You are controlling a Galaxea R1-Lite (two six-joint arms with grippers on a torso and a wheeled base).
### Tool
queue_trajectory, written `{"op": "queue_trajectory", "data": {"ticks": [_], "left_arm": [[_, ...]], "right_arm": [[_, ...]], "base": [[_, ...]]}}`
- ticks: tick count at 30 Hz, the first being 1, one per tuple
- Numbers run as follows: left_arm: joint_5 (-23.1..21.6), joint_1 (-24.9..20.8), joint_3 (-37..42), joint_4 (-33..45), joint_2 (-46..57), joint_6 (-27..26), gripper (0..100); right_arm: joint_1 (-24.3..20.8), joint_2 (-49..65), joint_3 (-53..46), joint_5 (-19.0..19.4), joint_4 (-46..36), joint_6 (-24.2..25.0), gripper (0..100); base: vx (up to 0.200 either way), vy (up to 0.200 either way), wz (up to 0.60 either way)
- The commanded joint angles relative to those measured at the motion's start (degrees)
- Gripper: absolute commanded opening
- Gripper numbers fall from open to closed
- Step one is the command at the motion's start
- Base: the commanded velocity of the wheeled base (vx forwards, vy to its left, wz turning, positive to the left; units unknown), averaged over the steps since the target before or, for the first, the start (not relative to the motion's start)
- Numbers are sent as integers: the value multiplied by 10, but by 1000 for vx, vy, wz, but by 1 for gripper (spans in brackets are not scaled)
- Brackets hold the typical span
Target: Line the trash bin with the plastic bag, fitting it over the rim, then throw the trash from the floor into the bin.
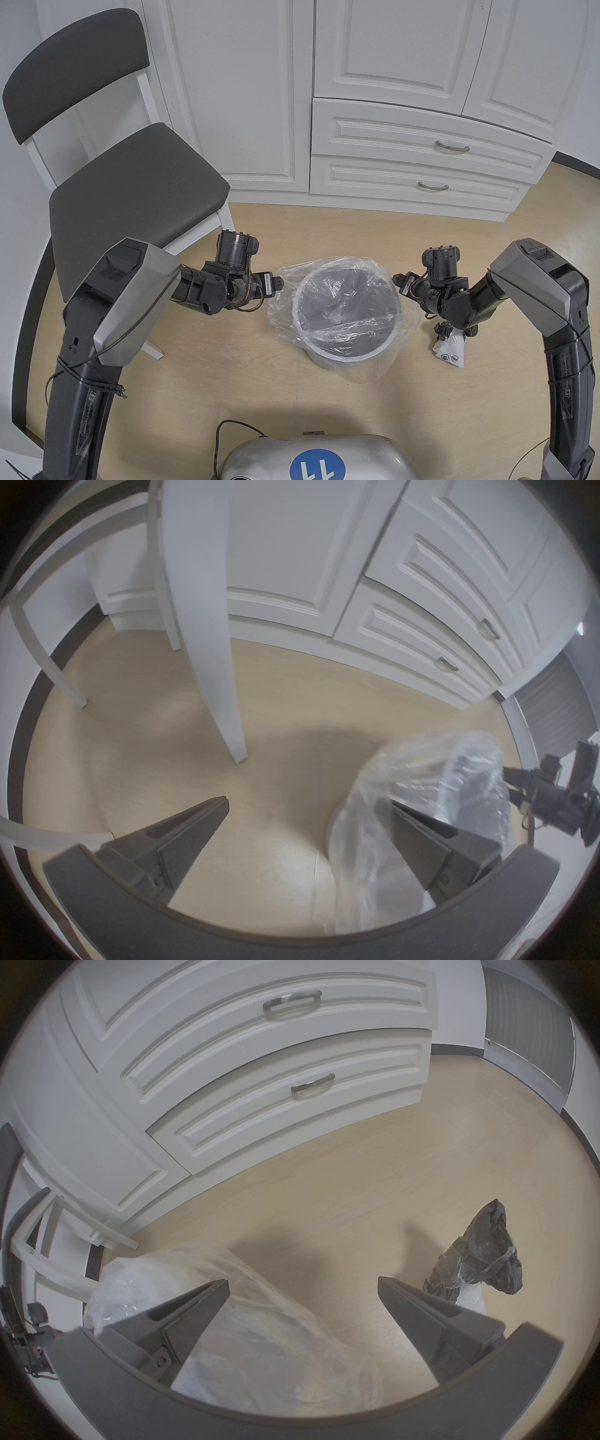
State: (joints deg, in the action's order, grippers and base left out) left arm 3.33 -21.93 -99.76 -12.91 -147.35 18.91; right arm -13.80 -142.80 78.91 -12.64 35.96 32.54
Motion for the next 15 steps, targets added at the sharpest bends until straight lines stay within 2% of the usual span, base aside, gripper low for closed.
{"op": "queue_trajectory", "data": {"ticks": [1, 7, 15], "left_arm": [[40, -5, -81, 17, -79, 24, 100], [41, -5, -143, 62, -94, 68, 100], [41, -7, -148, 125, -106, 67, 100]], "right_arm": [[8, -55, 32, 0, 1, 9, 100], [15, -88, 63, 0, -1, 24, 100], [15, -104, 73, -1, -22, 24, 100]], "base": [[0, 0, 0], [0, 0, 0], [0, 0, 0]]}}
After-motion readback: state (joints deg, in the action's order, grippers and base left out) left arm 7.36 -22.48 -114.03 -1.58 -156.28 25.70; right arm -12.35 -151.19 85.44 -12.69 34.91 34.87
